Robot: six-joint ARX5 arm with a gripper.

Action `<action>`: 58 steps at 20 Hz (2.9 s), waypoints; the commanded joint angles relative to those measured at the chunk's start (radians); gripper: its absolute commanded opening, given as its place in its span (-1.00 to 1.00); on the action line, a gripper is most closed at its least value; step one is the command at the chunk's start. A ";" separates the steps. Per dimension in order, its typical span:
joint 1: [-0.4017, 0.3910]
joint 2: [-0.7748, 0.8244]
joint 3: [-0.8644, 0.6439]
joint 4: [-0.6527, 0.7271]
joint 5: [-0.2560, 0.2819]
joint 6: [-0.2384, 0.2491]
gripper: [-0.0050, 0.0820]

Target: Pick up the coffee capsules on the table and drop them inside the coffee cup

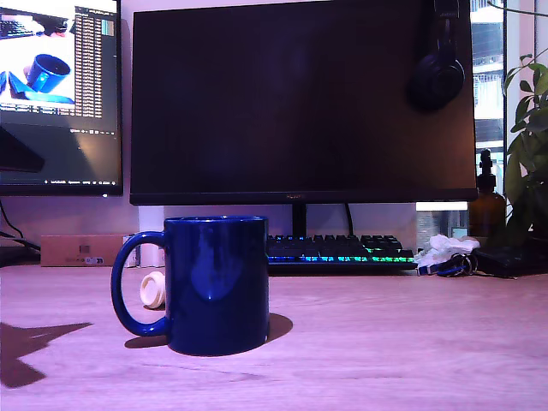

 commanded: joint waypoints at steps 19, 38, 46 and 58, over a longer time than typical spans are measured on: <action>-0.004 0.502 0.002 0.340 0.115 0.125 0.34; -0.026 0.754 0.005 0.706 0.019 0.041 0.34; -0.087 0.754 0.071 0.700 0.008 0.041 0.34; -0.137 0.892 0.209 0.689 0.002 0.045 0.34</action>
